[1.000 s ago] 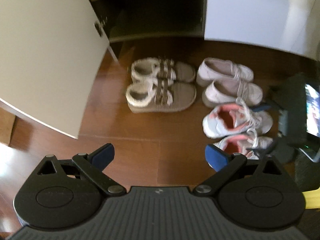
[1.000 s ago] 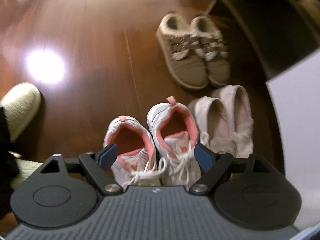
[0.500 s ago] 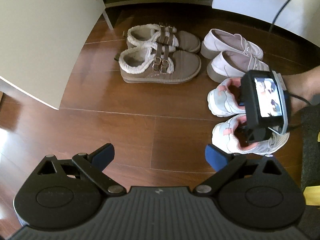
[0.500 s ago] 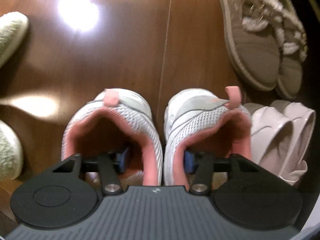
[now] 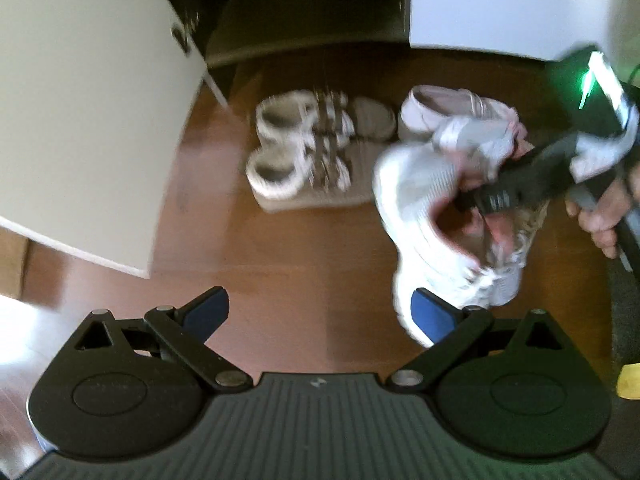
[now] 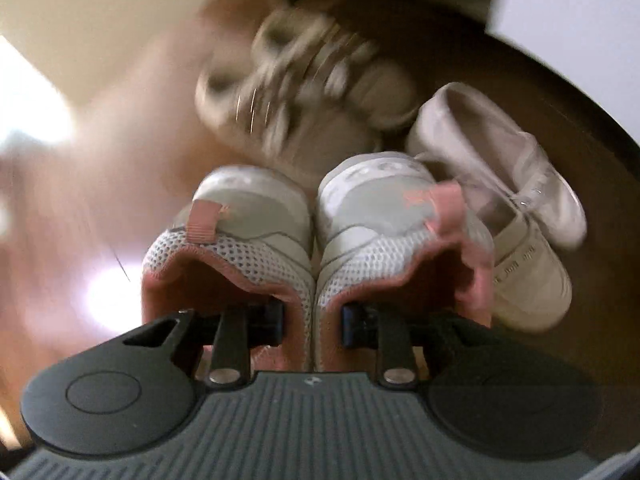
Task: Organize scattered shoes
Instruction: 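Lift the grey-pink sneaker pair and carry it into the cabinet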
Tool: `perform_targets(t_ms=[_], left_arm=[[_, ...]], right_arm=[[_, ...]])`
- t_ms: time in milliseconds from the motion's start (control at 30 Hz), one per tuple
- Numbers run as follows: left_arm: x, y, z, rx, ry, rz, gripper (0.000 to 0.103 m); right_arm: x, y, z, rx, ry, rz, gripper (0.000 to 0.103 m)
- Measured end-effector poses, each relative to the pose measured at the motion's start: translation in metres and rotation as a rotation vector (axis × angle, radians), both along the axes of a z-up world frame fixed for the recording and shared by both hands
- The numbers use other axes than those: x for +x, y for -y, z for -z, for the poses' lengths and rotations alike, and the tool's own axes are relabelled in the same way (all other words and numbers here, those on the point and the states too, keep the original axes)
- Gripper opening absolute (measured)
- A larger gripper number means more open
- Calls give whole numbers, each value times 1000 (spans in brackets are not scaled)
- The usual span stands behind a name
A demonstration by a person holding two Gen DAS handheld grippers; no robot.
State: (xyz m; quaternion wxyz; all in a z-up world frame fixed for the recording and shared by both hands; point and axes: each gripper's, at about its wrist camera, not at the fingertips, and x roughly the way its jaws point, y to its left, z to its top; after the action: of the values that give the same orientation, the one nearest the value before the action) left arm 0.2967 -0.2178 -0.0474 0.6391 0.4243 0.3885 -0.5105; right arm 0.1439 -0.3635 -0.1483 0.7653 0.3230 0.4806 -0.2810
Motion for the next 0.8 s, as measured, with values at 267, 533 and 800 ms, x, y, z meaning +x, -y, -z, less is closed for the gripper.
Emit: perform_targets(t_ms=[267, 533, 800], left_arm=[[33, 52, -12, -181, 67, 75, 99], [94, 133, 57, -358, 46, 172, 99], [118, 197, 149, -400, 7, 259, 99]], right_arm=[[66, 90, -95, -104, 189, 323, 23], [137, 221, -77, -214, 117, 446, 23], [165, 255, -27, -527, 75, 371, 24]])
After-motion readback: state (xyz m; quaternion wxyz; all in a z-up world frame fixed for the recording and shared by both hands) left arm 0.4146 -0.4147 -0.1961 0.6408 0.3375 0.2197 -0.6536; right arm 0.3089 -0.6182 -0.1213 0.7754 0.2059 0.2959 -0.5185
